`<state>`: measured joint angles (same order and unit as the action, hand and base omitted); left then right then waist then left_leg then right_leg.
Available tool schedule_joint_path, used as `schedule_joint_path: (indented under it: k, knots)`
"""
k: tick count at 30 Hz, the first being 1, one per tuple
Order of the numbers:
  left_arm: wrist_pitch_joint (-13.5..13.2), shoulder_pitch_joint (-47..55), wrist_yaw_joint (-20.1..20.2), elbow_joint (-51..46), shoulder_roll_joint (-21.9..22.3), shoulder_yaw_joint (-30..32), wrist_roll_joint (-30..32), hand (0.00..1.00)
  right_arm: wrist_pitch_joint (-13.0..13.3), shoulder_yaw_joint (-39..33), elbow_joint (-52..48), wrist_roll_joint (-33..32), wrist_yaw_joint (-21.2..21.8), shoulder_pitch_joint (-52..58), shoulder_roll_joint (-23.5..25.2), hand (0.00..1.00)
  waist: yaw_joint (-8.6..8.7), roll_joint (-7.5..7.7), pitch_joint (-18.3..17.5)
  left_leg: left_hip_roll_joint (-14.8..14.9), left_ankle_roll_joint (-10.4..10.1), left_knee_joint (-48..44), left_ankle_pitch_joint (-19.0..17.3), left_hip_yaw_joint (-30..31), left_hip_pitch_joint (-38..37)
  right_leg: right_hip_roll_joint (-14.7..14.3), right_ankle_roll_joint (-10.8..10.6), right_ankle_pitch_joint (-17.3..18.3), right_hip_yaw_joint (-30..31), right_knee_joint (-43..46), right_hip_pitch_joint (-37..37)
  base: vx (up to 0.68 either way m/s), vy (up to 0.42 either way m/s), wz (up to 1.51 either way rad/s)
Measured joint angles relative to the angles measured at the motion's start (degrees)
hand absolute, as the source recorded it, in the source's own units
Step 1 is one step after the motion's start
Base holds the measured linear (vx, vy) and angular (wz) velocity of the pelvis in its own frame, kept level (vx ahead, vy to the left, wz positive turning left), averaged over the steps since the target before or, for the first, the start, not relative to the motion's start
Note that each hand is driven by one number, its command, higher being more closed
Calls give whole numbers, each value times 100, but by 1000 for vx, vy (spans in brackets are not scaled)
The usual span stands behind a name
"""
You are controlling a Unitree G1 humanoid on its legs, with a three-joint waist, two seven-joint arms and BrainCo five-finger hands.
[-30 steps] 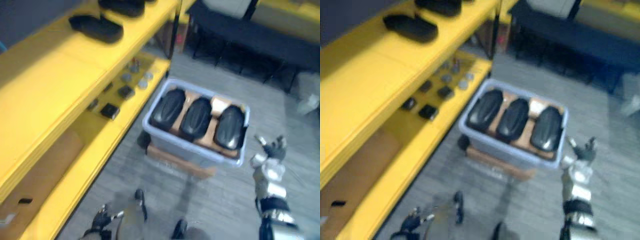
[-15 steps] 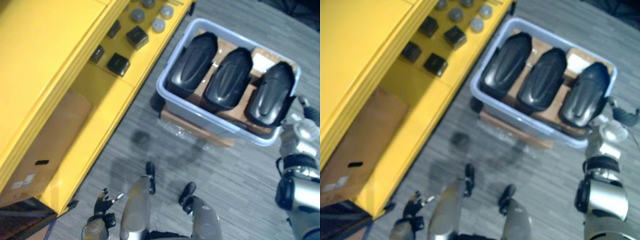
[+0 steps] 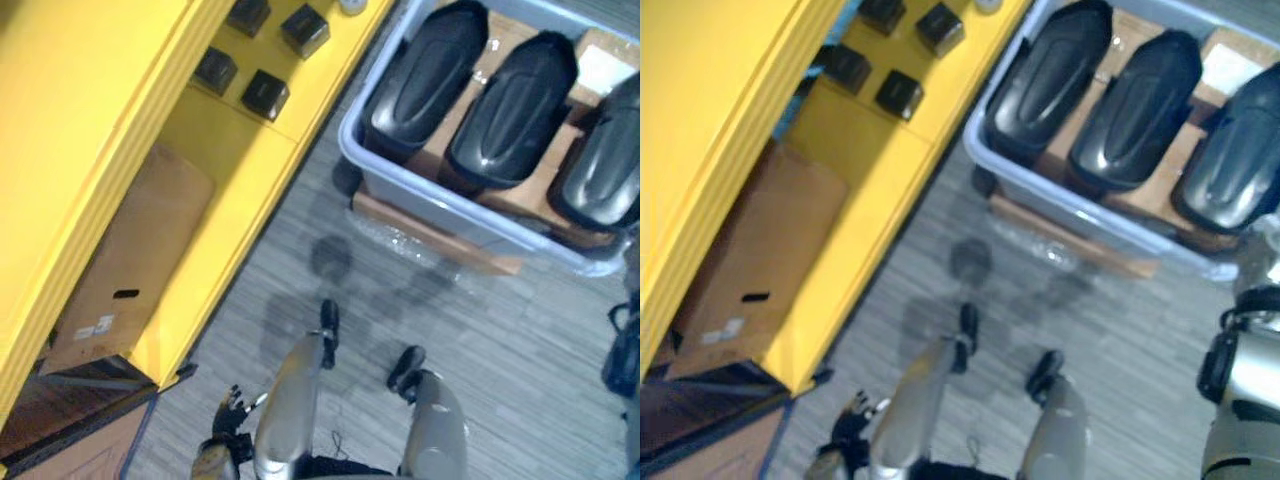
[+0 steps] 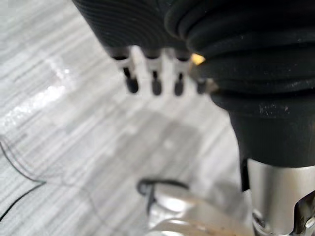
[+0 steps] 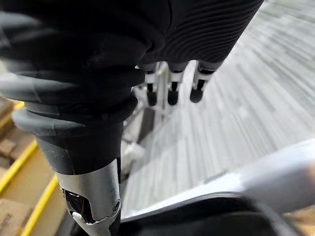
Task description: Walk over and take plastic housings, then place them on the shelf
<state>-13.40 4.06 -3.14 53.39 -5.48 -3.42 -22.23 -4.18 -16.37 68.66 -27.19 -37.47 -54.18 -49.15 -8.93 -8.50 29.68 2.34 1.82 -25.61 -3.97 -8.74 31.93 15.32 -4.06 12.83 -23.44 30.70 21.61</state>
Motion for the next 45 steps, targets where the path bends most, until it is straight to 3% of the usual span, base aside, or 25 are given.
schedule_joint_path:
  k: [8,13,18,26,31,35,41,42,45]
  knots:
    - [-66,0,129,-1,27,-13,-231,0,-244,161,189,1,38,-20,-14,0,-48,-41,-10,-3,-57,-56,86,26,230,102,96,187,15,427,368,-33,-41,3]
    - [-101,-5,201,12,149,-80,-275,0,-232,495,160,122,-22,-137,-329,0,-151,-299,-75,-28,-48,-77,158,49,431,158,108,205,14,579,608,-30,-12,2]
    - [-119,-5,219,26,142,-171,-408,0,-181,817,-54,367,-473,-254,-335,0,-175,-301,-76,-14,-48,-165,169,71,551,161,124,217,20,661,713,-8,0,1]
    - [-150,-26,266,29,145,-184,-499,0,-87,1141,-503,583,-618,-358,-341,0,-257,-303,-78,12,-48,-274,168,89,633,160,156,234,42,772,795,0,0,0]
    - [-148,-28,343,29,144,-184,-501,0,-141,1215,-535,595,-148,-358,-341,0,-275,-303,-78,17,-48,-291,168,89,656,156,157,235,51,786,816,0,0,0]
    - [-152,-28,352,29,145,-181,-504,0,-445,1336,-510,534,356,-357,-341,0,-300,-306,-80,16,-48,-302,169,104,682,154,158,235,40,788,830,0,0,0]
    - [-153,-27,413,44,158,-186,-658,0,-727,1444,-276,442,471,-398,-374,0,-364,-349,-109,7,-51,-304,171,157,709,160,173,247,-10,810,831,4,0,2]
    - [-153,-27,419,48,173,-194,-660,0,-806,1446,-252,439,458,-438,-422,100,-400,-383,-132,3,-55,-298,174,161,710,164,173,250,-14,816,833,0,0,0]
    - [-147,-30,445,64,215,-252,-665,0,-969,1625,-178,441,369,-472,-532,100,-483,-488,-205,-16,-56,-260,189,182,712,182,175,269,-32,841,834,-6,0,4]
